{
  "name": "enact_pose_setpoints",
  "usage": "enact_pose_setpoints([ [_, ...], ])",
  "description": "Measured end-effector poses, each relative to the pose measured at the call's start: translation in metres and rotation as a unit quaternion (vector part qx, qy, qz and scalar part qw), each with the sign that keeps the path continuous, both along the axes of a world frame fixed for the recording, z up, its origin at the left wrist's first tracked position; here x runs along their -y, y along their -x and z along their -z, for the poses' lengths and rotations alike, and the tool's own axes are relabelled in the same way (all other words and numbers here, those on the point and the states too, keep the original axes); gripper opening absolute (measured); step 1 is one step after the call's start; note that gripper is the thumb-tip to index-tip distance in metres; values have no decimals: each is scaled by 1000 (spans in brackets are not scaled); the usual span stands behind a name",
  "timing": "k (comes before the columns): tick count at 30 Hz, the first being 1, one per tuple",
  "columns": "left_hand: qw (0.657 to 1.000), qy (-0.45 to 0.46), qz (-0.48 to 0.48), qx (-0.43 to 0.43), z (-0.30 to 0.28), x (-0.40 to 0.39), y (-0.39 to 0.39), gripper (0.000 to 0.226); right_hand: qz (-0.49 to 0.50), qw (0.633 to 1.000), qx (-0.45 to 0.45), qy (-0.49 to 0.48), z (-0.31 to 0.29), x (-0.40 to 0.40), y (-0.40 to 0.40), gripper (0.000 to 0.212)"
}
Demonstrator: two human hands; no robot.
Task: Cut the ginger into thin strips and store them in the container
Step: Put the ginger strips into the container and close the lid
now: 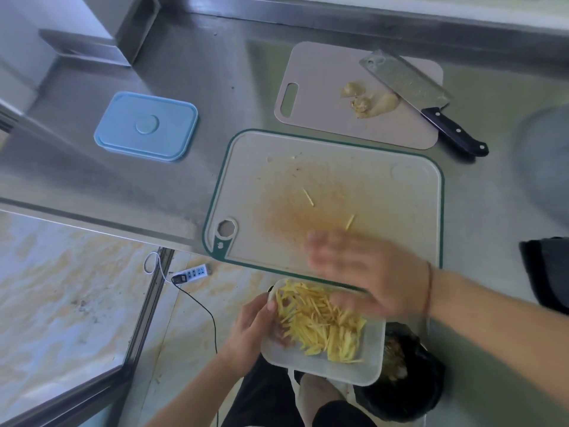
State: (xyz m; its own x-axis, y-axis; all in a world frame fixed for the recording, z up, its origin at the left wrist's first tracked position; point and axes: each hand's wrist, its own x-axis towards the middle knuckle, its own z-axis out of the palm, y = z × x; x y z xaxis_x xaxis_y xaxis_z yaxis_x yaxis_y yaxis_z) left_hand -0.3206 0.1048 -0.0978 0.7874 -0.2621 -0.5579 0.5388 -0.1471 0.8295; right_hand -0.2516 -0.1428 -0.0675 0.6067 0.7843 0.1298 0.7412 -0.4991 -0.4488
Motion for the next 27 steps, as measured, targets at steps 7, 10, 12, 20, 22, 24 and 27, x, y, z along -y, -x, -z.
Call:
enact_pose_setpoints([
  [7,1000,-3,-26,-4,-7,-3,-2,30,94,962,-54,251,-3,-6,-61,91],
  [10,999,-24,-26,1,-11,-1,-4,26,-57,975,-32,211,-4,-16,-22,83],
  [12,999,-33,-12,-12,-14,-3,-5,31,-145,974,-29,169,1,-18,15,72],
  [20,997,-32,-63,-38,-28,5,-4,35,109,992,-25,62,-5,7,-2,65],
  [22,996,-57,-59,-43,-35,7,-6,38,179,967,-35,175,-4,17,-17,81],
  [24,995,-59,-64,-47,-34,8,-7,38,126,964,-42,230,-1,15,-9,90],
  [27,994,-55,-79,-41,-38,9,-8,39,-46,981,-31,186,3,-1,23,79],
])
